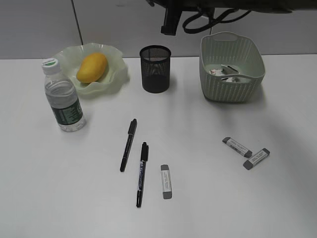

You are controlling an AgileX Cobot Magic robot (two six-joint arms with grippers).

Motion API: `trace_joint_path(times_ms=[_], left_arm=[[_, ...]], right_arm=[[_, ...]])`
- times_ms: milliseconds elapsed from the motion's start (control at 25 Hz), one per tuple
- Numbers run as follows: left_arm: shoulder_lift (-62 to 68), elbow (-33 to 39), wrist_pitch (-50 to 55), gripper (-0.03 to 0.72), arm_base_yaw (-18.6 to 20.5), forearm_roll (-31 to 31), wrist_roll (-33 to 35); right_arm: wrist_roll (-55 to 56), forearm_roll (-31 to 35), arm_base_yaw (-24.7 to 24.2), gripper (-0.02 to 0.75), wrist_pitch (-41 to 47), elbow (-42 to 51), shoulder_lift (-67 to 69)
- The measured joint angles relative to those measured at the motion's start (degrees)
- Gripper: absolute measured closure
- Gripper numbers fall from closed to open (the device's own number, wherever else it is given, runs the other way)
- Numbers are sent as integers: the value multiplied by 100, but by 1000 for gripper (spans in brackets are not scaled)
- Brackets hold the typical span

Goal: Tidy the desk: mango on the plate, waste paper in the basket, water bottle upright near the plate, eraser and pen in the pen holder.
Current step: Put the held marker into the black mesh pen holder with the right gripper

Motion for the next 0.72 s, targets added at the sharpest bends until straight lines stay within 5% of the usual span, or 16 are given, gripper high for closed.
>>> trace_joint_path(times_ms=[280,720], left_arm=[[0,0,0,144,0,-5,0],[0,0,0,144,0,-5,0]], right_arm=[[1669,137,158,597,-956,0,37],[3055,153,176,597,-1126,0,472]])
